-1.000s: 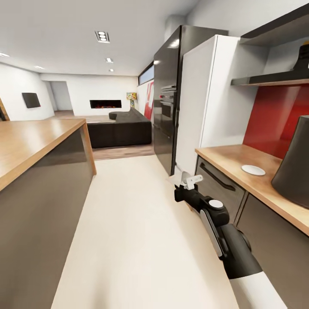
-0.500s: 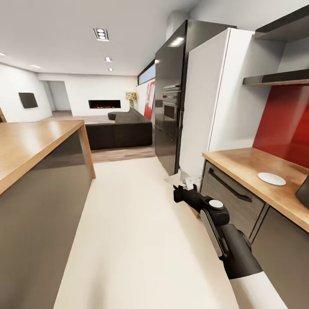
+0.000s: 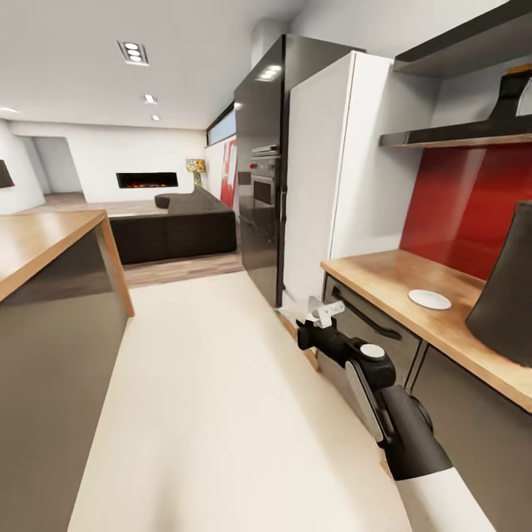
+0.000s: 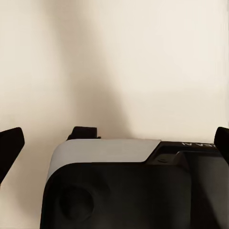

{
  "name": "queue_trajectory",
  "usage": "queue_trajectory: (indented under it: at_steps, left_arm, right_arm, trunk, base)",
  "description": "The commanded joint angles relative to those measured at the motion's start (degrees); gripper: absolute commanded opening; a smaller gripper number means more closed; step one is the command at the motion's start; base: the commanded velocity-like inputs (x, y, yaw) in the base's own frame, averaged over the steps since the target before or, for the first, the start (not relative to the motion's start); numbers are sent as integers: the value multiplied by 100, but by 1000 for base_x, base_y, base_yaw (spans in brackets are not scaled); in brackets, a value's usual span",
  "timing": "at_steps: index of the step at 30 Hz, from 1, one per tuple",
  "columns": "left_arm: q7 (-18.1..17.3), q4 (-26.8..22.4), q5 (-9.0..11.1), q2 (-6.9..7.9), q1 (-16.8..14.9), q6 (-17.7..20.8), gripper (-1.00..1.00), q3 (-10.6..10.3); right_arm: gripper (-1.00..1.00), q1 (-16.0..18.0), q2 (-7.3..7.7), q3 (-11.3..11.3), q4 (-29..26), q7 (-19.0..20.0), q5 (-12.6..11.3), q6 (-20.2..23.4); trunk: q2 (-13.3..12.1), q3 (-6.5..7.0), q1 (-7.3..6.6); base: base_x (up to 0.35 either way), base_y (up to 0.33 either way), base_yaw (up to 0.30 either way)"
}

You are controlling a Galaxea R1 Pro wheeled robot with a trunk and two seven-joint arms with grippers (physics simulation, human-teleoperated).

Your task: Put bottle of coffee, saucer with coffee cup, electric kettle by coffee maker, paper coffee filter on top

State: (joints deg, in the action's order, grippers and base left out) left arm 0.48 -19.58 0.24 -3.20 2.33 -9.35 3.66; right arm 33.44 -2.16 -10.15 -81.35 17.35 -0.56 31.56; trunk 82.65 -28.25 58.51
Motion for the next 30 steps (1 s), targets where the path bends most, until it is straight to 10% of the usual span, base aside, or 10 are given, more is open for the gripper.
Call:
queue_trajectory:
  at_steps: [1, 30]
  left_arm:
    - [-4, -11, 2, -5, 4, -6, 100, 30]
    - [-4, -11, 2, -5, 4, -4, 100, 30]
  right_arm:
    - [-100, 4, -3, 4, -4, 17, -23, 37]
    - [-100, 4, 18, 4, -4, 382, -14, 34]
  trunk:
    - [3, -5, 0]
    - [3, -5, 0]
  base:
    - [2, 0, -275]
    - [75, 66, -173]
